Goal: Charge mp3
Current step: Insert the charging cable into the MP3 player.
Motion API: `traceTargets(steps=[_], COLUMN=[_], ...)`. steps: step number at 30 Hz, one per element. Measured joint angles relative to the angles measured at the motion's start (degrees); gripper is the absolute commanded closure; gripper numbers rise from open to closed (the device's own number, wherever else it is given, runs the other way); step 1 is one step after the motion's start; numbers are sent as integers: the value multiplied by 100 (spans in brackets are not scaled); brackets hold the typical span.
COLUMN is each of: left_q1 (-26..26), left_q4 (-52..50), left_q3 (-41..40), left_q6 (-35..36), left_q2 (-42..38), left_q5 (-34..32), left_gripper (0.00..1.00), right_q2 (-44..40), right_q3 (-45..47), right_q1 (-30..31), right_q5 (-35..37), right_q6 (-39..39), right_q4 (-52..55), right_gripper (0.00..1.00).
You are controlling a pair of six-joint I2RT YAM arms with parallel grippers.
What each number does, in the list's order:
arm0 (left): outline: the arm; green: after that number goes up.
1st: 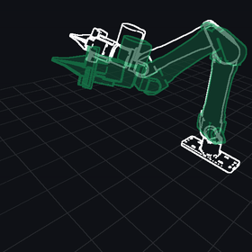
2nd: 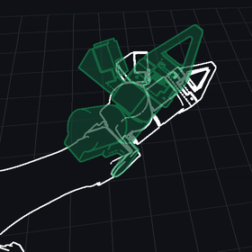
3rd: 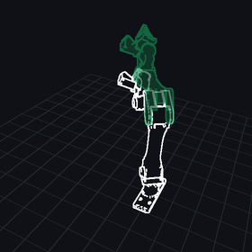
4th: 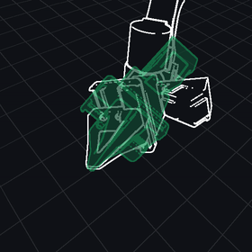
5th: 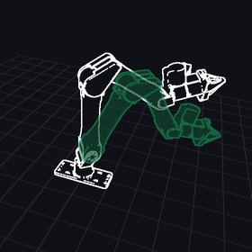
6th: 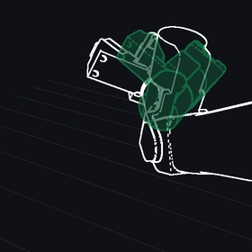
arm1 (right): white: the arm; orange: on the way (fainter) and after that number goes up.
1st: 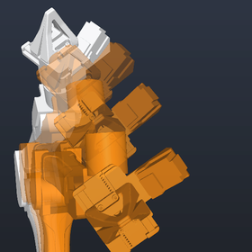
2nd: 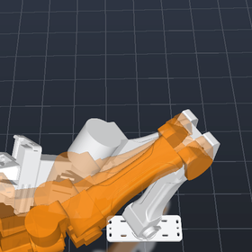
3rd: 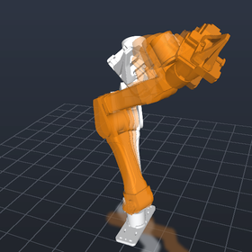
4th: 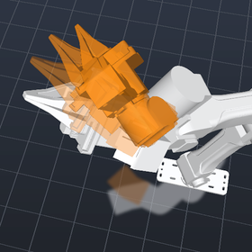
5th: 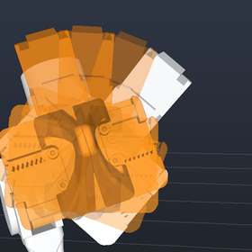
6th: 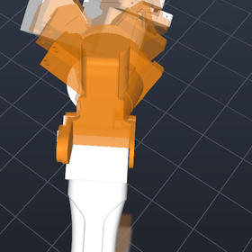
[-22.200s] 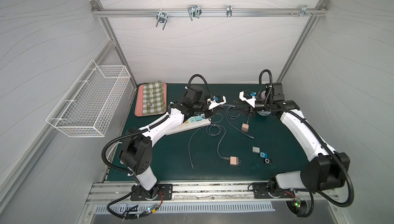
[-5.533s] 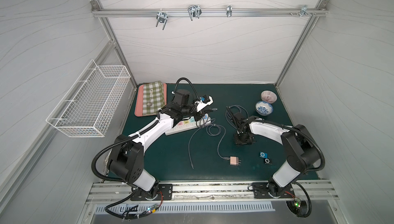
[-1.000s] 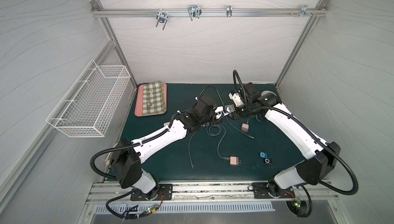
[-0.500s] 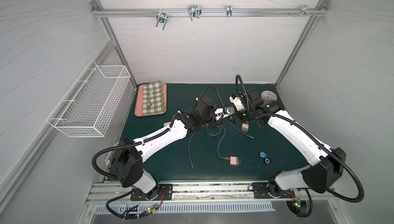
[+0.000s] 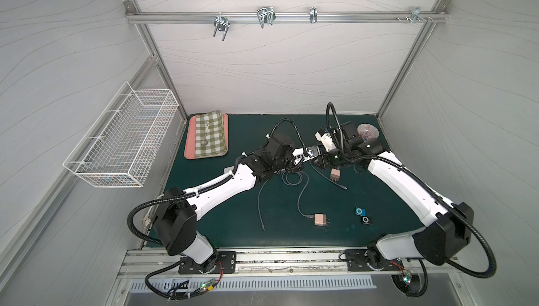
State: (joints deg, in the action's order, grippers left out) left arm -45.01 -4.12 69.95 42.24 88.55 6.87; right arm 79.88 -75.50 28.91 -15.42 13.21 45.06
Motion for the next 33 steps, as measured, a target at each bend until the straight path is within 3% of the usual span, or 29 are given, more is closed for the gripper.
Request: traceTargets(steps=[5,9,15,25,33], left_q1=[358,717,1172,1751,1902], left_q4=[225,264,409,356,70], left_q3=[59,103,249,258,256], left_q6=[-354,-540,-809,-1189,-1429], left_q2=[-24,-151,-391,-555,-557], left_q5=[173,197,216,234,205], left_gripper=[57,48,47,46,47], right_q2=[245,778,1860,4756,5761], right_q3=[-289,-824,-2035,-6048,-6400], right_q1=[-715,-1119,-1351,-1790,-2072], right_q5=[-260,-127,157,603,962], right_q6=[181,197,166,-151,-317], right_q4=[9,-9,-179,-105,-85], right_gripper=[75,74,74,74,73])
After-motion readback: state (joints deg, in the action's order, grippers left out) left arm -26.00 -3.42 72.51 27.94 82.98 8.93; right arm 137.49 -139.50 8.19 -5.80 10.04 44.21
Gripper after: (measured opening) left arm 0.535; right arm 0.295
